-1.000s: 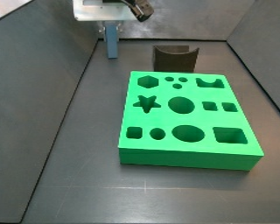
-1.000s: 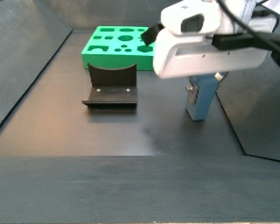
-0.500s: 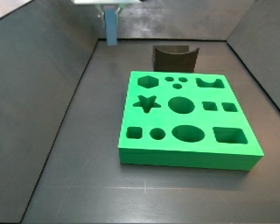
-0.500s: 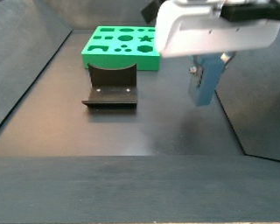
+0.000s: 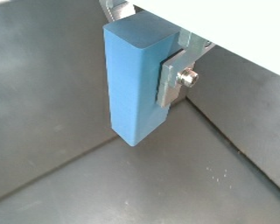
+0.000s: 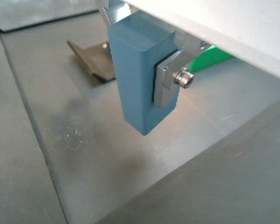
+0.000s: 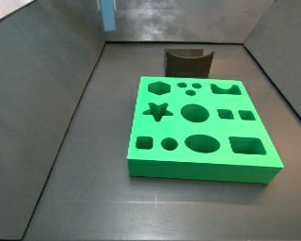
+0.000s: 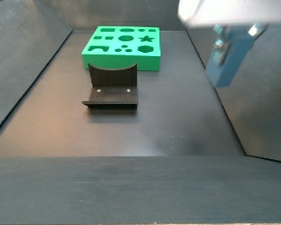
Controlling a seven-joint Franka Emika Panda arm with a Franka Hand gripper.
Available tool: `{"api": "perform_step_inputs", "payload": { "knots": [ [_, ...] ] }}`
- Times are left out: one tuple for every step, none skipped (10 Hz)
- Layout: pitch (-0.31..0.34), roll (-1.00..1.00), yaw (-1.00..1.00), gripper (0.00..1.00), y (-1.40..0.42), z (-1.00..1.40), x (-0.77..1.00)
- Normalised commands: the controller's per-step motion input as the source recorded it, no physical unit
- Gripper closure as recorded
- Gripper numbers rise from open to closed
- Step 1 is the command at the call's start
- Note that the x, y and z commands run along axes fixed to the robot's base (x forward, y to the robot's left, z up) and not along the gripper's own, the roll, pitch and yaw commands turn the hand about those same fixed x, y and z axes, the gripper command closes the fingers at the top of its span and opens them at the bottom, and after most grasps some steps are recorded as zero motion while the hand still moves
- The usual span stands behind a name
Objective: Pick up the rectangle object. Move up. Move to above the board. Insert the rectangle object.
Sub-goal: Move to above the board.
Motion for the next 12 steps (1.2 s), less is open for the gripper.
{"api": "perform_step_inputs", "payload": {
  "knots": [
    [-0.007, -0.14, -0.02, 1.00, 0.06, 1.00, -0.29],
    [-0.002, -0.08, -0.03, 1.00, 0.05, 1.00, -0.28],
    [0.001, -0.04, -0.03, 1.00, 0.05, 1.00, -0.28],
    [0.005, 0.02, -0.02, 1.00, 0.05, 1.00, -0.26],
    [0.005, 0.04, -0.01, 1.00, 0.04, 1.00, -0.25],
    [0.012, 0.05, 0.00, 1.00, 0.04, 1.00, -0.24],
    [0.015, 0.04, 0.01, 1.00, 0.04, 1.00, -0.22],
    [0.026, 0.03, 0.00, 1.00, 0.04, 1.00, -0.21],
    [0.039, 0.02, 0.00, 1.00, 0.04, 1.00, -0.19],
    [0.056, 0.01, 0.00, 1.00, 0.04, 1.00, -0.19],
    [0.072, 0.01, 0.00, 1.00, 0.04, 1.00, -0.19],
    [0.080, 0.02, 0.00, 1.00, 0.03, 1.00, -0.21]
  ]
}}
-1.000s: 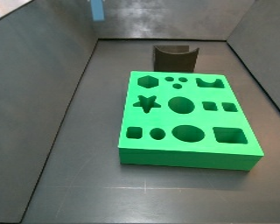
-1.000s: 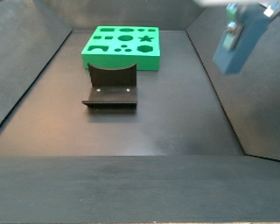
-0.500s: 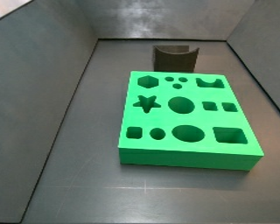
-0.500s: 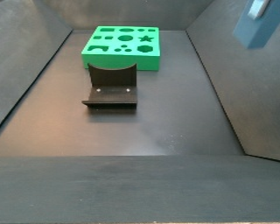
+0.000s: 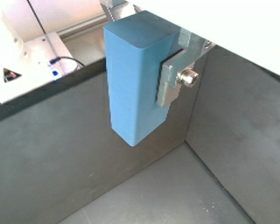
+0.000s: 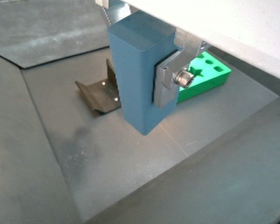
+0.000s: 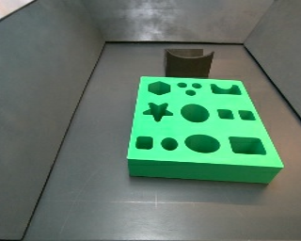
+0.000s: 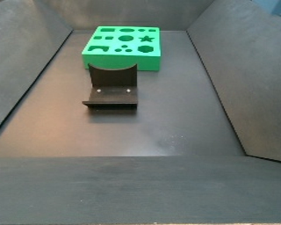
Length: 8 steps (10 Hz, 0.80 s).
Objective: Pick up the rectangle object. Move up. Move to above the board. Insert the rectangle object.
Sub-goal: Move to above the board.
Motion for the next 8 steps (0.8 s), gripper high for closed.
{"api": "perform_step_inputs", "payload": {
  "knots": [
    [0.080, 0.03, 0.01, 1.00, 0.01, 0.83, -0.21],
    [0.079, 0.04, 0.01, 1.00, 0.00, 0.68, -0.22],
    [0.076, 0.04, 0.00, 1.00, 0.00, 0.58, -0.22],
    [0.072, 0.03, 0.00, 1.00, 0.00, 0.34, -0.22],
    [0.071, 0.03, 0.00, 1.00, 0.00, 0.24, -0.21],
    [0.068, 0.02, 0.00, 1.00, 0.00, 0.05, -0.21],
    [0.060, 0.02, 0.00, 1.00, 0.00, 0.01, -0.20],
    [0.058, 0.02, 0.00, 1.00, 0.00, 0.02, -0.20]
  ]
}}
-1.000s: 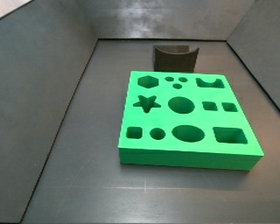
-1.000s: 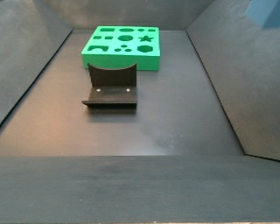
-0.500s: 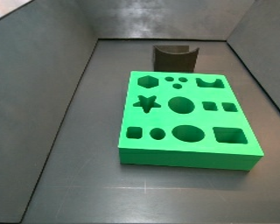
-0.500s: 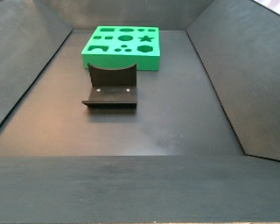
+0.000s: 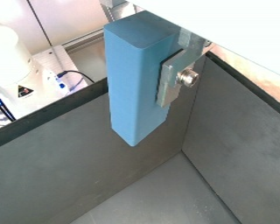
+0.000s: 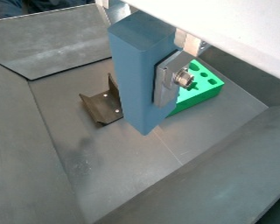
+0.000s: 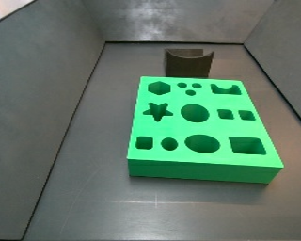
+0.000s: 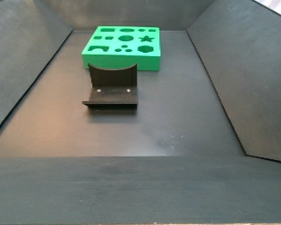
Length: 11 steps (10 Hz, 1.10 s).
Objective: Pick up the rectangle object. Move up. Move to above the board. Insert the rectangle object.
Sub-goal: Move to above the board.
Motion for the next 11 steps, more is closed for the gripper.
{"api": "perform_step_inputs", "payload": {
  "knots": [
    [0.058, 0.02, 0.00, 1.00, 0.00, 0.02, -0.20],
    [0.058, 0.02, 0.00, 1.00, 0.01, 0.02, -0.20],
    [0.058, 0.02, 0.00, 1.00, 0.01, 0.02, -0.20],
    [0.058, 0.02, 0.00, 1.00, 0.01, 0.02, -0.20],
    [0.058, 0.02, 0.00, 1.00, 0.01, 0.02, -0.20],
    [0.058, 0.02, 0.00, 1.00, 0.01, 0.02, -0.20],
    [0.058, 0.02, 0.00, 1.00, 0.01, 0.02, -0.20],
    [0.058, 0.02, 0.00, 1.00, 0.01, 0.02, -0.20],
    [0.058, 0.02, 0.00, 1.00, 0.01, 0.02, -0.20],
    [0.058, 0.02, 0.00, 1.00, 0.01, 0.02, -0.20],
    [0.058, 0.02, 0.00, 1.00, 0.01, 0.02, -0.20]
  ]
}}
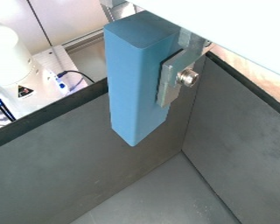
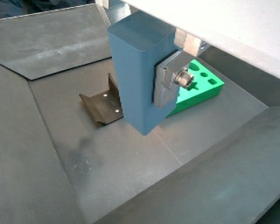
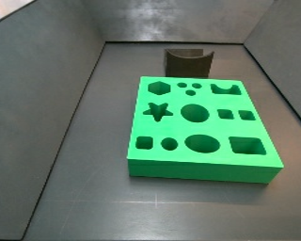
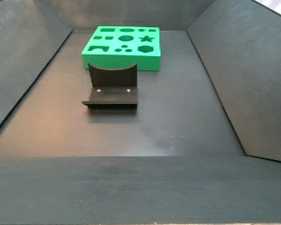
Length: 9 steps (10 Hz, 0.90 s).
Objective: Pick up the rectangle object. Move up. Move to above the board. Insert the rectangle object.
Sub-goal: Move to above the board.
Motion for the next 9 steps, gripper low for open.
{"api": "perform_step_inputs", "payload": {
  "knots": [
    [0.058, 0.02, 0.00, 1.00, 0.01, 0.02, -0.20],
    [0.058, 0.02, 0.00, 1.00, 0.01, 0.02, -0.20],
    [0.058, 0.02, 0.00, 1.00, 0.01, 0.02, -0.20],
    [0.058, 0.02, 0.00, 1.00, 0.01, 0.02, -0.20],
    [0.058, 0.02, 0.00, 1.00, 0.01, 0.02, -0.20],
    [0.058, 0.02, 0.00, 1.00, 0.01, 0.02, -0.20],
    [0.058, 0.02, 0.00, 1.00, 0.01, 0.02, -0.20],
    [0.058, 0.02, 0.00, 1.00, 0.01, 0.02, -0.20],
    [0.058, 0.02, 0.00, 1.00, 0.01, 0.02, -0.20]
  ]
}}
